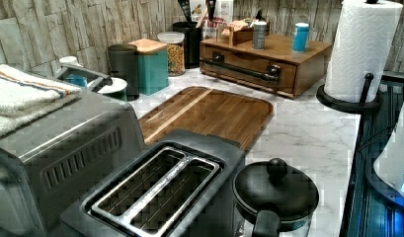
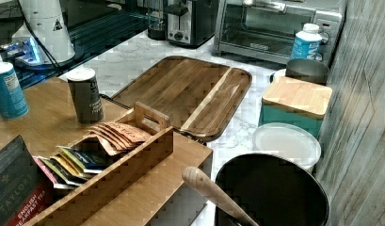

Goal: Open the drawer.

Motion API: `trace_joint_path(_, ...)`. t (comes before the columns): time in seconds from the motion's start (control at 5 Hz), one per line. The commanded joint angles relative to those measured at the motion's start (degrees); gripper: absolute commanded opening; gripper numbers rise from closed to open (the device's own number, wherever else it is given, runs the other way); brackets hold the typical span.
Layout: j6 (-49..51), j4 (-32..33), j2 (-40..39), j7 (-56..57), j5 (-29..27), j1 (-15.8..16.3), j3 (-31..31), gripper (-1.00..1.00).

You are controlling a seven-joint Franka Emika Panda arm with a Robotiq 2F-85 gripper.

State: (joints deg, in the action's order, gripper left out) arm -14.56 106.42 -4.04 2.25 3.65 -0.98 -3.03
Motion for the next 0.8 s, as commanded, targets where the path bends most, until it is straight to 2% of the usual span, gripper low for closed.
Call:
trace_joint_path(0.2,0.0,0.0,0.0,0.0,0.46,0.05,-0.05,1.0)
trace_joint_path(0.4,0.0,-0.01,0.0,0.01,0.46,0.08,-0.08,1.0)
trace_joint_path(0.8,-2.24,-1.45,-2.83,16.91,2.38,-2.76,-2.18,1.0)
